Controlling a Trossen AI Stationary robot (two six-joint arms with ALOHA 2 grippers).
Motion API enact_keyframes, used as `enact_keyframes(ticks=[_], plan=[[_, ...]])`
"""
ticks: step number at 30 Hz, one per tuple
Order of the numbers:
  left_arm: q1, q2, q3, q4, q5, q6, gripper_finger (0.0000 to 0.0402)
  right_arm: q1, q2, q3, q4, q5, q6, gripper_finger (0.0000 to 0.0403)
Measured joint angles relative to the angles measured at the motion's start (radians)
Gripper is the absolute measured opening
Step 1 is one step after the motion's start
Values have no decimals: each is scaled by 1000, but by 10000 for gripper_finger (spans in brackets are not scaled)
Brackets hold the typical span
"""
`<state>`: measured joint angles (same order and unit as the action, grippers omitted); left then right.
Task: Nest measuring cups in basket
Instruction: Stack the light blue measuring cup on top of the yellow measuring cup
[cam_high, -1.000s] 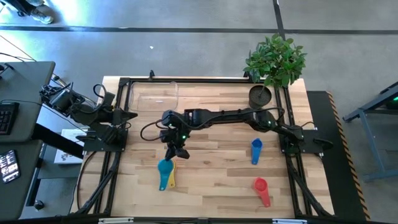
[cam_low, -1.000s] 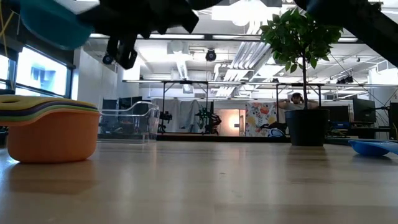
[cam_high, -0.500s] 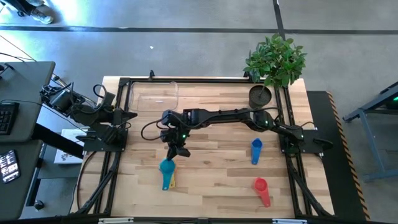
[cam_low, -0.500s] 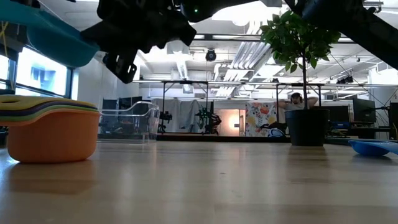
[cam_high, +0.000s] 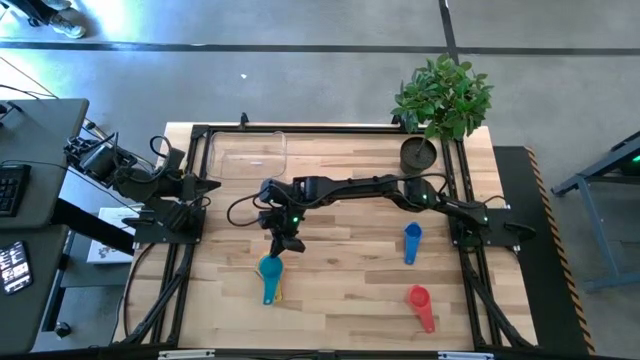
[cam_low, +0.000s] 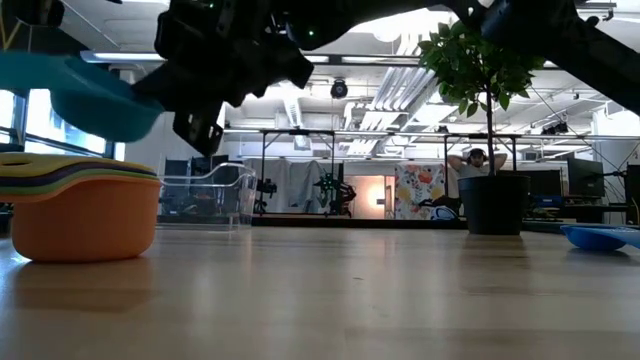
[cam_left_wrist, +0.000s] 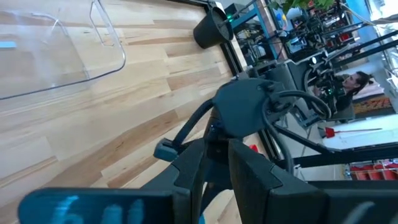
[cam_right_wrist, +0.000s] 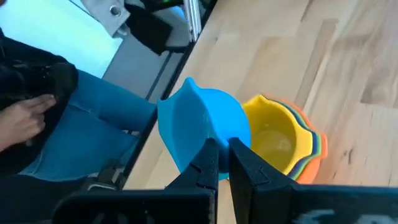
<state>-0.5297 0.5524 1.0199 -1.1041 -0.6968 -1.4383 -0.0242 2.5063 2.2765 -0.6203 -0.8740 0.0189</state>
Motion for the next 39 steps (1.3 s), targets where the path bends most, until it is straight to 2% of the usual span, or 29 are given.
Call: enact_keyframes(ticks=[8, 11, 26, 30, 39], plan=[[0, 0, 0, -9, 0, 1, 62, -9, 6, 0, 0, 4, -1, 0], [0, 0, 0, -10, 0, 1, 62, -10, 8, 0, 1, 40, -1, 0], [0, 0, 0, -23, 1, 2, 62, -6, 17, 0, -6, 35, 28, 1], [0, 0, 0, -26, 7, 1, 62, 4, 17, 0, -18, 75, 19, 1], [0, 0, 0, -29, 12, 1, 62, 7, 17, 0, -19, 81, 25, 29]])
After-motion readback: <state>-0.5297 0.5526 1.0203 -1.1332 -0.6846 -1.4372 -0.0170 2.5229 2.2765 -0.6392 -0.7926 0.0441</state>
